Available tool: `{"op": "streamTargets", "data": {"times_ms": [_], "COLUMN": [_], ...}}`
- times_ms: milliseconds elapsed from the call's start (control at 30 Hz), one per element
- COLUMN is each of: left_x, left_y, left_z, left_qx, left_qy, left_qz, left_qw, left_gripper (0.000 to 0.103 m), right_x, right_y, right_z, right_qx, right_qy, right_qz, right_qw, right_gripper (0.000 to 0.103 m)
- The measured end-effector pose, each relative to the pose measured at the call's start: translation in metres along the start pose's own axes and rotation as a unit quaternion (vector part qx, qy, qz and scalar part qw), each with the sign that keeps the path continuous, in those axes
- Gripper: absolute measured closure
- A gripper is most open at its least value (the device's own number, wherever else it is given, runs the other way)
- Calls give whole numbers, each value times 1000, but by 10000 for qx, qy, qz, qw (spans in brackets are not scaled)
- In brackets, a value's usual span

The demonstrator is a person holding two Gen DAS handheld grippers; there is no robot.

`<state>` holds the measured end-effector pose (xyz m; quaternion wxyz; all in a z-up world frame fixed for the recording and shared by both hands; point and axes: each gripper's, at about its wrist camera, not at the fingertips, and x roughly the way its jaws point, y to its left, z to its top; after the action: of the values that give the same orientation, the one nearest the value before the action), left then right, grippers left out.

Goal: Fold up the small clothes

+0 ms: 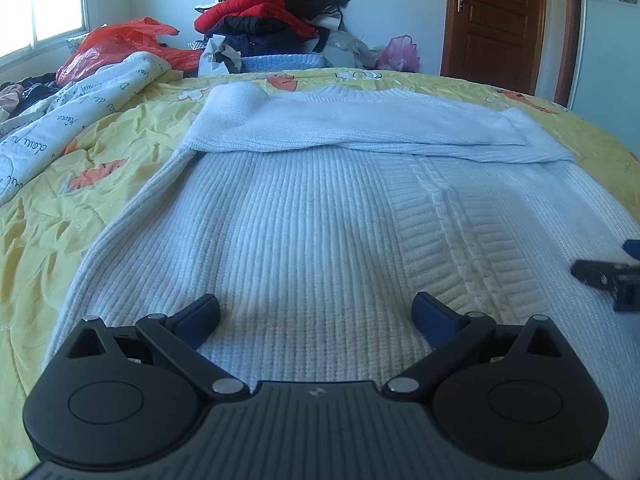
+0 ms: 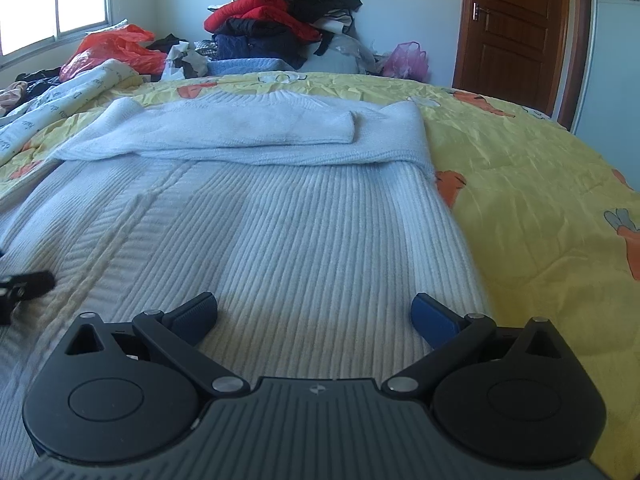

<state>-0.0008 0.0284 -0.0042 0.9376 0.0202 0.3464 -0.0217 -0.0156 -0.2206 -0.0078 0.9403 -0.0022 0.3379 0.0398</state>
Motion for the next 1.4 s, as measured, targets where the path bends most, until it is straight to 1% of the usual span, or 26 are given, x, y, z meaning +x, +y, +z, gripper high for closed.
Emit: {"op": "streamTargets", "data": {"times_ms": [233, 400, 500, 733, 900, 1033, 1267, 1400], "left_x": [-1, -10, -16, -16, -16, -16, -21, -28], "left_y": [-2, -5, -5, -3, -3, -2, -4, -4], "left_z": [-1, -11, -16, -16, -16, -16, -17, -24], "left_qx": [17, 1, -5, -15, -16, -15, -27, -47], "left_qy": [19, -43, -87, -97, -97, -96, -38, -46], "left_qz": [64, 121, 104, 54, 60, 61, 133, 118], "left_qw": [10000, 9999, 9999, 9999, 9999, 9999, 9999, 9999], "left_gripper": [0, 0, 0, 0, 0, 0, 0, 0], "right_x": [-3, -3, -3, -4, -18, -30, -31, -31], "right_y": [0, 0, 0, 1, 2, 2, 2, 2], "right_z": [-3, -3, -4, -4, -17, -30, -31, -30], "right_qx": [-7, 3, 4, 1, -18, -77, -69, -71], "right_qy": [-5, -8, -6, 10, 4, -113, -108, -109], "right_qz": [52, 66, 65, 24, 77, 75, 85, 82], "right_qw": [10000, 10000, 10000, 10000, 10000, 9999, 9999, 9999], "right_gripper": [2, 1, 1, 2, 2, 2, 2, 1]}}
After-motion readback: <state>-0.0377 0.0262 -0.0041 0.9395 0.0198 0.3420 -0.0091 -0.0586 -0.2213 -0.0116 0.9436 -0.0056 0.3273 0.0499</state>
